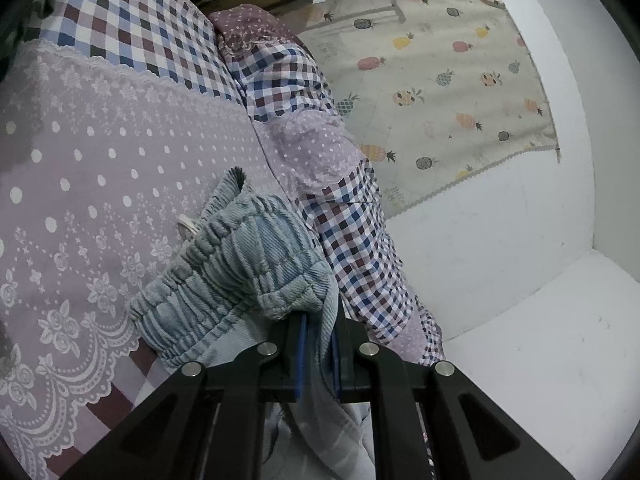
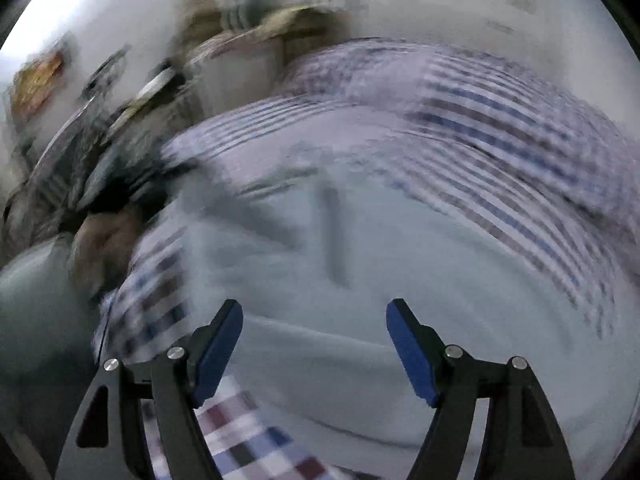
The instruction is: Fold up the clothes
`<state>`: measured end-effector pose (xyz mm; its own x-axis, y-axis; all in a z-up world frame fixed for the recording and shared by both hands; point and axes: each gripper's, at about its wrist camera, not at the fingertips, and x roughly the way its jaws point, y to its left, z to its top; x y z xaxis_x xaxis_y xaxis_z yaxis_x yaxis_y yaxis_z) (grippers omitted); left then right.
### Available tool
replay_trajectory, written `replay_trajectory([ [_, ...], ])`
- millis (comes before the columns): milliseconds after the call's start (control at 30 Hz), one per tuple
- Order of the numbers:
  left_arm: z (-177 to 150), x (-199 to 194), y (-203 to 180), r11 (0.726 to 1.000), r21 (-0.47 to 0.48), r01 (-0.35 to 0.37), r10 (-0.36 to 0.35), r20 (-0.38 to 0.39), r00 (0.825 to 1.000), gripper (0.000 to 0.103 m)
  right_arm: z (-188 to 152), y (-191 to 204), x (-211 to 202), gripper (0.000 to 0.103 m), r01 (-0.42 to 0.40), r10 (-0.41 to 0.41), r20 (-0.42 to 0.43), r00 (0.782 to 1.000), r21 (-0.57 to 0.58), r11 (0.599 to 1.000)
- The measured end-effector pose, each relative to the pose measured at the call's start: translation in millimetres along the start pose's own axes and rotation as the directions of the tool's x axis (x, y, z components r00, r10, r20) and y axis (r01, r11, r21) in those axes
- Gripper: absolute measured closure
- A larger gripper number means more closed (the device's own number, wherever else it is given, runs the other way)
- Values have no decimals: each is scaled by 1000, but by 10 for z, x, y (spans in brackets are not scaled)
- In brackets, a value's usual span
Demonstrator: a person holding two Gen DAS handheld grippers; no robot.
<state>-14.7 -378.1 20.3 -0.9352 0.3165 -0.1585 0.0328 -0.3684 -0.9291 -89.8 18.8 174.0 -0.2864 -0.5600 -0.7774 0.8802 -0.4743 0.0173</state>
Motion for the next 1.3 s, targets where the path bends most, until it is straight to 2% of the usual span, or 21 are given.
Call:
replay_trajectory([
  [100,8,-1,-12,1000,13,-6,6,-8,1000,94,136,312,318,26,-68,49,-121,991,-157,985],
  [200,16,-6,-27,1000,25,-8,8,-17,1000,94,240,376,581,27,-142,101,-202,974,-198,970],
  [300,21,-14,-55,999,50,-19,20,-22,1000,94,394,301,625,27,-265,236,-194,952,-141,954],
  [367,23,-22,-69,998,63,-30,31,-22,999,94,504,155,591,27,-295,277,-158,948,-104,950],
  [467,15,-59,-91,992,109,-61,62,-13,998,94,558,96,816,28,-311,285,-210,935,-105,945],
  [533,10,-87,-87,988,131,-76,78,-5,997,94,547,106,1003,38,-325,285,-272,919,-115,939],
  [633,4,-115,-63,987,139,-75,76,-4,997,94,480,164,1295,42,-342,276,-358,892,-135,930],
  [700,-11,-129,-87,984,162,-70,72,-8,997,94,429,205,1443,44,-338,255,-396,882,-155,928],
  [767,-32,-126,-115,980,185,-71,76,-17,997,94,382,267,1516,54,-316,221,-407,886,-183,931],
  [833,-52,-117,-132,975,207,-86,92,-19,996,94,333,325,1519,83,-300,197,-399,896,-214,930],
  [967,-45,-131,-117,977,195,-90,94,-16,995,94,303,320,1325,91,-225,142,-322,936,-239,945],
  [1100,-12,-154,-96,987,147,-72,74,-12,997,94,411,291,941,97,-94,47,-186,981,-255,962],
  [1200,1,-136,-143,990,128,-50,53,-20,998,94,544,327,702,97,11,-37,-93,995,-269,963],
  [1300,8,-75,-276,990,134,-38,42,-27,999,94,672,326,592,98,91,-105,-37,994,-273,958],
])
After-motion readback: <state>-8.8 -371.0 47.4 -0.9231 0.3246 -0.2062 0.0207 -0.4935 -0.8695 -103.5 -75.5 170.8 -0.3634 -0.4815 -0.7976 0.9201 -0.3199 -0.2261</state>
